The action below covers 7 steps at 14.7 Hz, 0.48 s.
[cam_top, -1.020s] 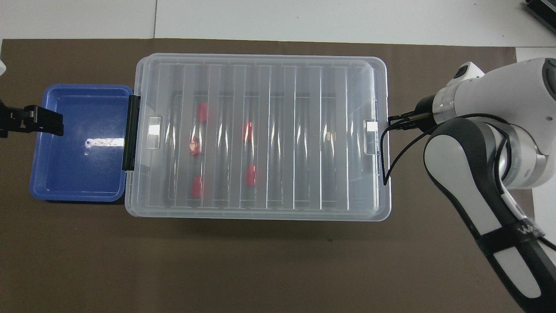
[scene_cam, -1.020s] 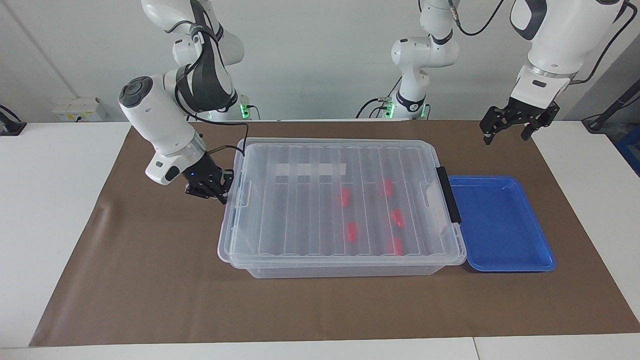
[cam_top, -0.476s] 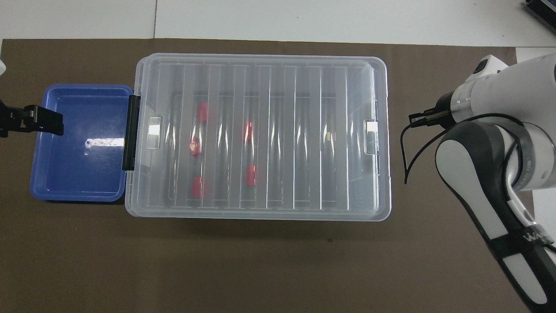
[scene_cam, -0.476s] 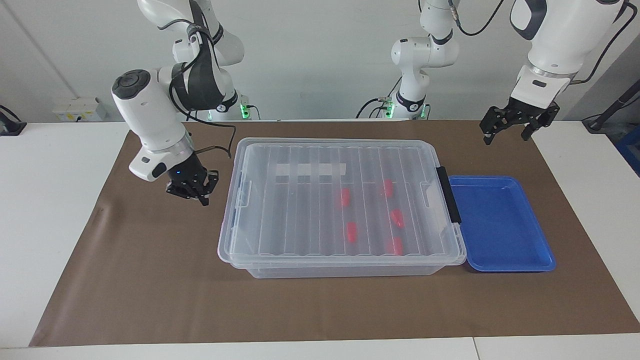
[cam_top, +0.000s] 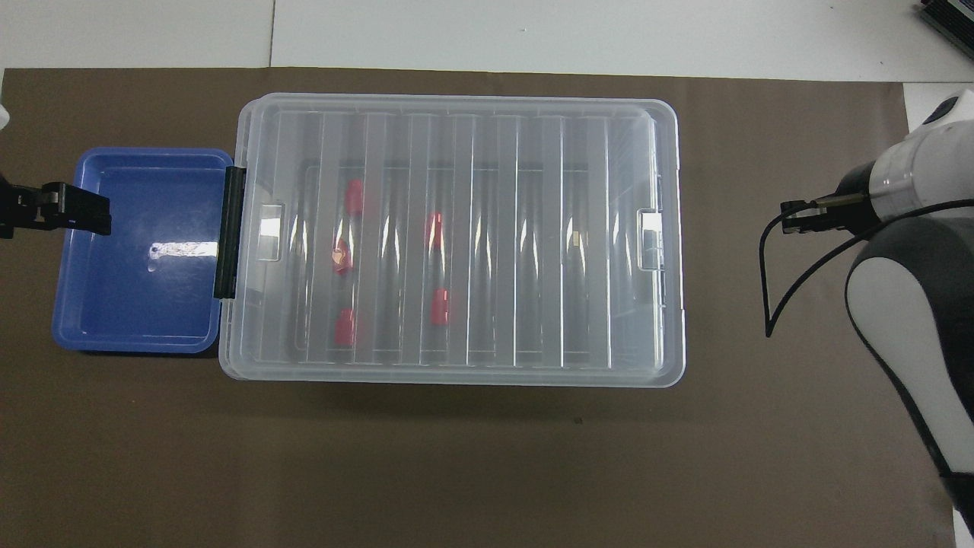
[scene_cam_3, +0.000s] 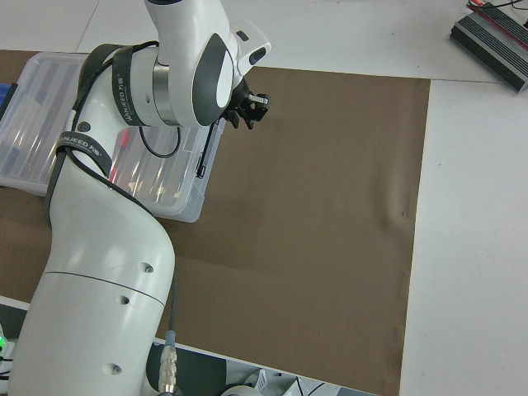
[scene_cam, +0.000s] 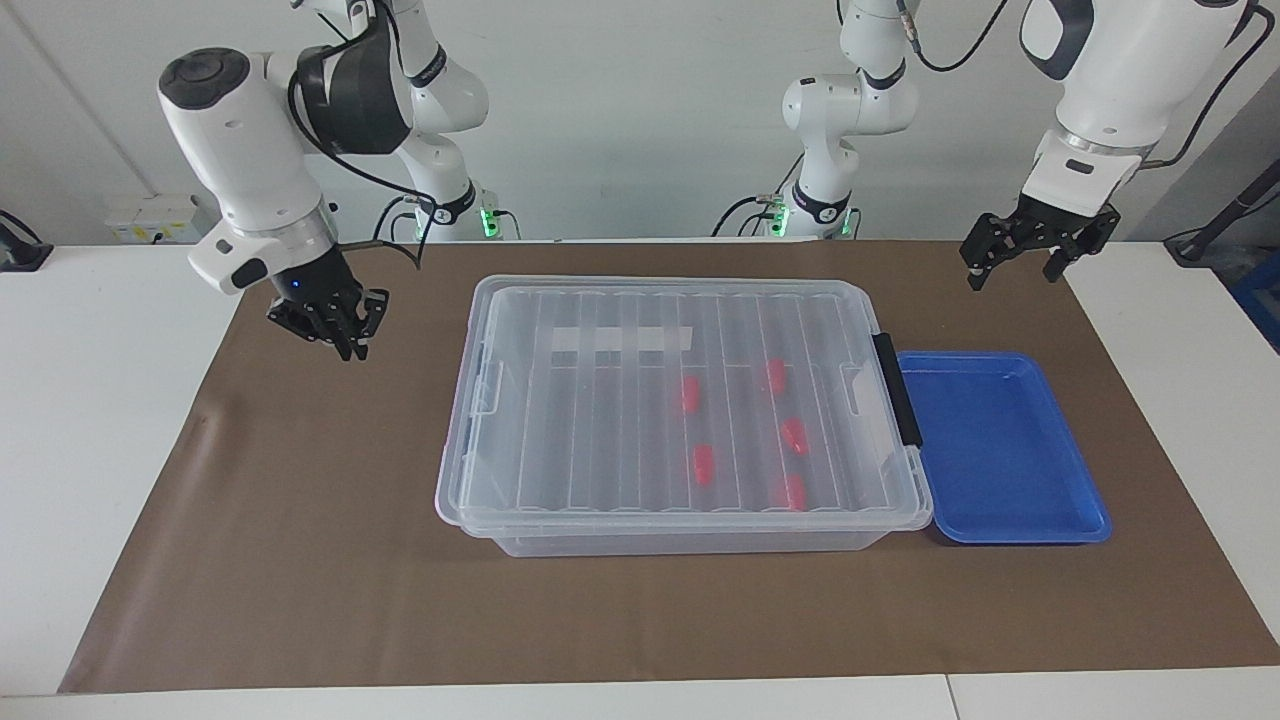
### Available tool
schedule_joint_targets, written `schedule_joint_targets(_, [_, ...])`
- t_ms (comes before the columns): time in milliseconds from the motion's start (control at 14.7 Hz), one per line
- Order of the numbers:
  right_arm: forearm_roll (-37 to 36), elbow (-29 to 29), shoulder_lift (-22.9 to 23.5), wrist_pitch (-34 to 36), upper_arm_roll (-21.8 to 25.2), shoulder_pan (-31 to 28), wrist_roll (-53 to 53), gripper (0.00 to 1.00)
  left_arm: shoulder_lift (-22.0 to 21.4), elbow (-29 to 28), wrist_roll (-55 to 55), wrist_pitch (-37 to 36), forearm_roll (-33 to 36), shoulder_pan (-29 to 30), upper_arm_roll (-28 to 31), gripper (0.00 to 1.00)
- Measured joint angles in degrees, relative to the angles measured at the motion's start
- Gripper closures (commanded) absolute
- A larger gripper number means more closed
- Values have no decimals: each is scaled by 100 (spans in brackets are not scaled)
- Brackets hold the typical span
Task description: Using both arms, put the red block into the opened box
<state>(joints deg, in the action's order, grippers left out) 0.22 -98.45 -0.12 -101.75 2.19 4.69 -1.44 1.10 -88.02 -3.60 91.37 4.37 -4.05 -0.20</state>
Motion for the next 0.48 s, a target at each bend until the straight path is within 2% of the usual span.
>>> schedule_joint_targets(272, [1, 467, -172, 1065, 74, -85, -78, 0, 0, 0, 0, 4, 0, 0, 0, 0])
schedule_joint_targets(476, [4, 672, -171, 1419, 99, -158, -78, 0, 0, 0, 0, 6, 0, 0, 0, 0])
